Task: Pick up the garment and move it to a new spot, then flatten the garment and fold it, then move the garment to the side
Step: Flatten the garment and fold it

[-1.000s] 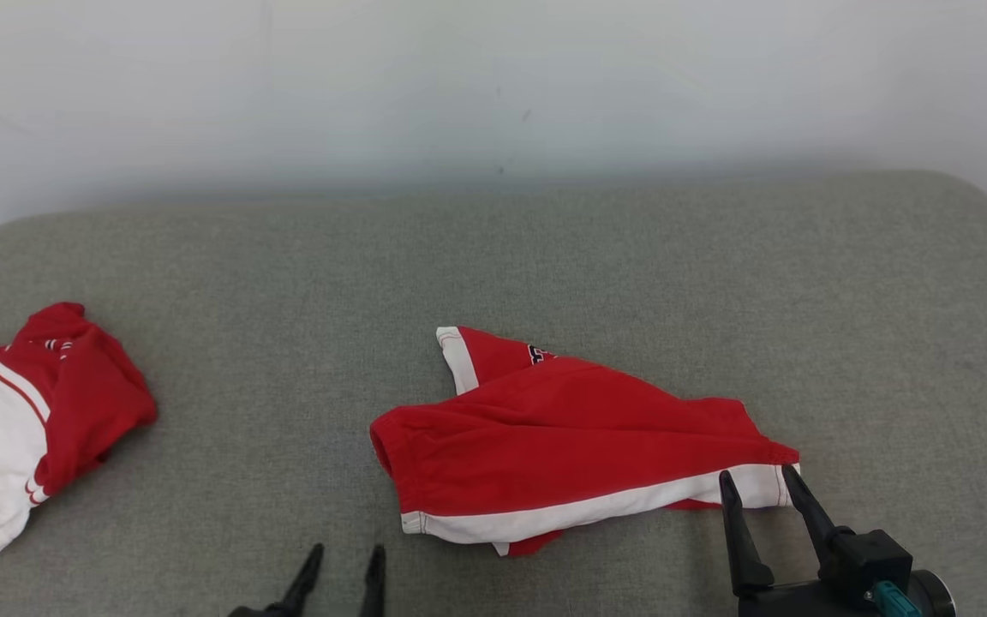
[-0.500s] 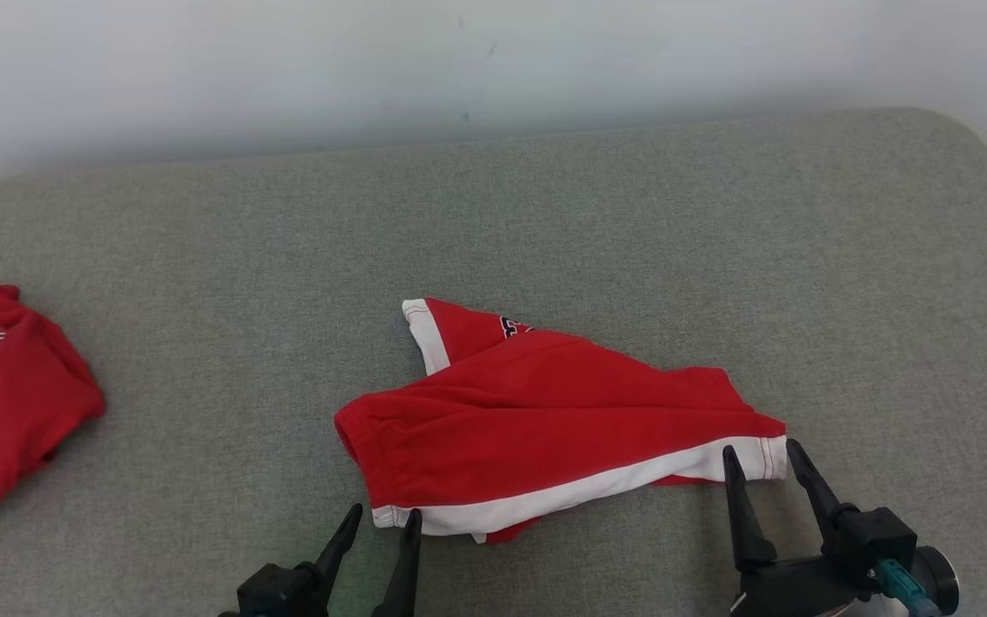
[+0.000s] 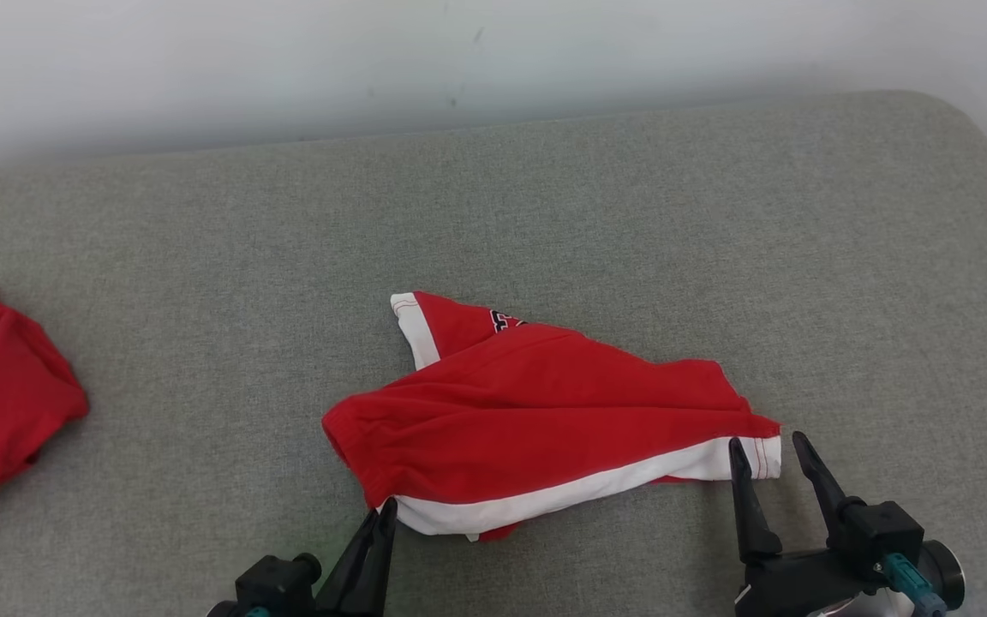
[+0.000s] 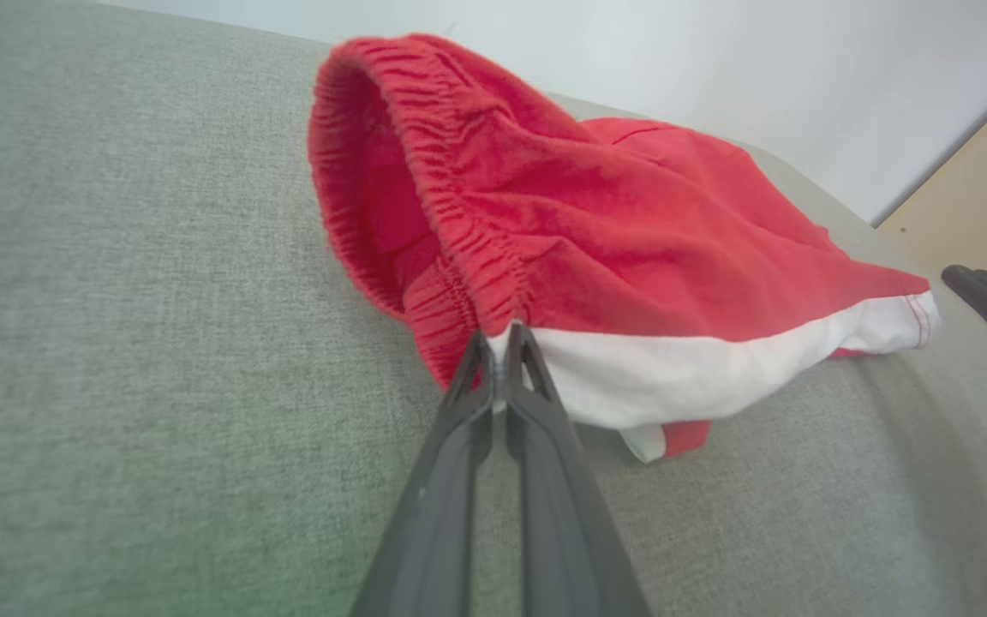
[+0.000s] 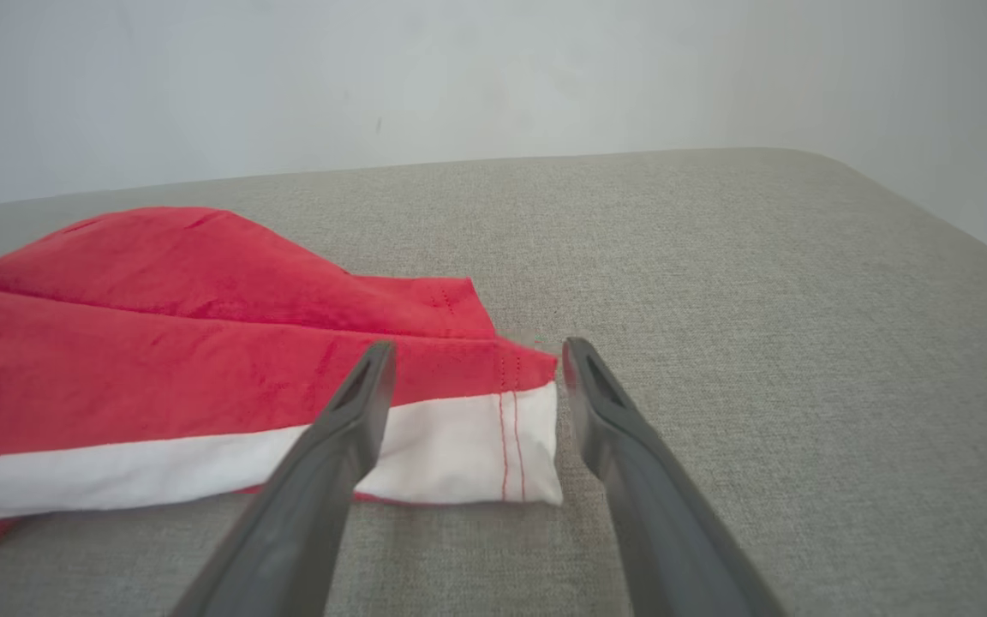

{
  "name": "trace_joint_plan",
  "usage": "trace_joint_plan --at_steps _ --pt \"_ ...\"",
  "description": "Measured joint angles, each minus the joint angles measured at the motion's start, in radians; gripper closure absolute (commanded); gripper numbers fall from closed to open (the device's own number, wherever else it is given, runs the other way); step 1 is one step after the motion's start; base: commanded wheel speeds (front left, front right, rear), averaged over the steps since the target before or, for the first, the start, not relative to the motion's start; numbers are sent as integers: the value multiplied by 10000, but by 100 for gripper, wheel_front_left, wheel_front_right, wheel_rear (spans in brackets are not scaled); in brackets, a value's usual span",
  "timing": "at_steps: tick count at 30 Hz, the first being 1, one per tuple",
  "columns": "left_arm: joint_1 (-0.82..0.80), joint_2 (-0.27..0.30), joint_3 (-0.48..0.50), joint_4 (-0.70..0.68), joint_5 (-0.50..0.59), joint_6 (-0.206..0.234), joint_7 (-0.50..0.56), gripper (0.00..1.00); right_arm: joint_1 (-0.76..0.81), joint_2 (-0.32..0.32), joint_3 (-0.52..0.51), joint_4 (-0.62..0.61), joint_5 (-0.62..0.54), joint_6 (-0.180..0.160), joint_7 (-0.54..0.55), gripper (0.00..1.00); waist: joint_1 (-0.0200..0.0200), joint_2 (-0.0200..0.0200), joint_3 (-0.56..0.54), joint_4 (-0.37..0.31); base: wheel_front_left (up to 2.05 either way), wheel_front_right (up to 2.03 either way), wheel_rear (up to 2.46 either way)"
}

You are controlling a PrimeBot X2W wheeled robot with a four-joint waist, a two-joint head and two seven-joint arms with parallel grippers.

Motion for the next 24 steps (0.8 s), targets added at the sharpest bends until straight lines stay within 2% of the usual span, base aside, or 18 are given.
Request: trace_joint_plan --at_steps 7,24 --pt "20 13 428 -163 320 0 0 100 8 -8 -21 75 4 0 0 0 0 0 32 -11 0 0 0" --pt "-3 -35 569 -182 562 -2 2 100 222 -113 107 986 336 0 0 0 0 0 116 27 0 0 0"
